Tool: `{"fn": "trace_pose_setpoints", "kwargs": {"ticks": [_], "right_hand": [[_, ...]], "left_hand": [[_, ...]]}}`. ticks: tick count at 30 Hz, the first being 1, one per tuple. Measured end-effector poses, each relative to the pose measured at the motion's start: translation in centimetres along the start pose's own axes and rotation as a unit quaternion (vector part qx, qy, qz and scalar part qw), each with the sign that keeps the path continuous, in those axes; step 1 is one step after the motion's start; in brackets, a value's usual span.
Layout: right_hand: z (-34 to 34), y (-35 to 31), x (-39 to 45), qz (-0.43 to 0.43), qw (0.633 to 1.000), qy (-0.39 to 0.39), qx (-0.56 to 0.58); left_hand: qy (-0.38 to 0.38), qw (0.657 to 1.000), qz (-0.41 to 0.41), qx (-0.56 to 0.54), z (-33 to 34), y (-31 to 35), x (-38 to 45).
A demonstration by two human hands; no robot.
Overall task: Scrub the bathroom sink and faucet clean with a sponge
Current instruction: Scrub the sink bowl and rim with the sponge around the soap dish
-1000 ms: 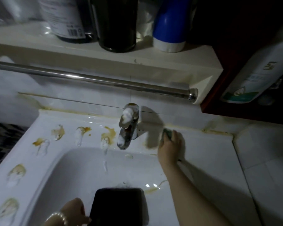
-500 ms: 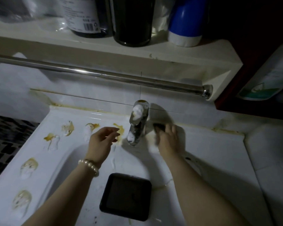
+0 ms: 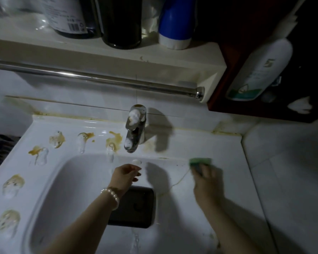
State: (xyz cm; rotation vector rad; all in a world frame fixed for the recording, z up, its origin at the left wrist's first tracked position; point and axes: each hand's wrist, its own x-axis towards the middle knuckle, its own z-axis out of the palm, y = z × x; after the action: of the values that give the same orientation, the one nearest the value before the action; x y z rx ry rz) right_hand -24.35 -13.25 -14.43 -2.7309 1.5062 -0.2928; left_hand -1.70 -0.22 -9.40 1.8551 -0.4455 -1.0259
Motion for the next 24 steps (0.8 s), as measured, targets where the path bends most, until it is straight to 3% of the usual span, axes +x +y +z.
{"fn": "trace_pose_setpoints", "kwargs": {"ticks": [2,3,7,13,16,19,21,24], "right_hand": [[-0.3,0.2,-1.5,-0.181,0.983,-0.014,-0.002],[-0.6,0.8,-2.1,-0.198,0.98,-0.03,0.001],[-0.5,0.8,-3.2,-0.029,0.999,0.004,0.027],[-1.7,1.2,-5.2,-0.185,0.981,-0.052,-0.013],[-1.3,1.3,-1.0,-0.061,0.998,-0.017,0.014],[-0.5,-0.4,4.4,0.066,0.994,-0.055,0.063],[0.1,-1.1,5.6,0.035,0.995,-0.069,0.063],[-1.0,0.3,3.6,-0.1,0.993,-0.054,0.043]], "left_hand": [[-0.041,0.999,-0.009,-0.002,1.3,0.0,-0.3],[-0.05,0.999,-0.01,-0.004,1.6,0.0,-0.5],[-0.027,1.0,0.001,0.006,0.6,0.0,-0.6],[-0.04,0.998,0.013,0.044,-0.2,-0.9,-1.2],[-0.044,0.998,0.009,0.04,0.4,-1.1,-1.1],[-0.049,0.999,0.006,0.024,1.6,-1.2,-0.8],[-0.061,0.998,0.003,0.016,2.7,-1.0,-0.7],[-0.089,0.996,-0.007,0.01,4.3,-0.7,-0.8]]}}
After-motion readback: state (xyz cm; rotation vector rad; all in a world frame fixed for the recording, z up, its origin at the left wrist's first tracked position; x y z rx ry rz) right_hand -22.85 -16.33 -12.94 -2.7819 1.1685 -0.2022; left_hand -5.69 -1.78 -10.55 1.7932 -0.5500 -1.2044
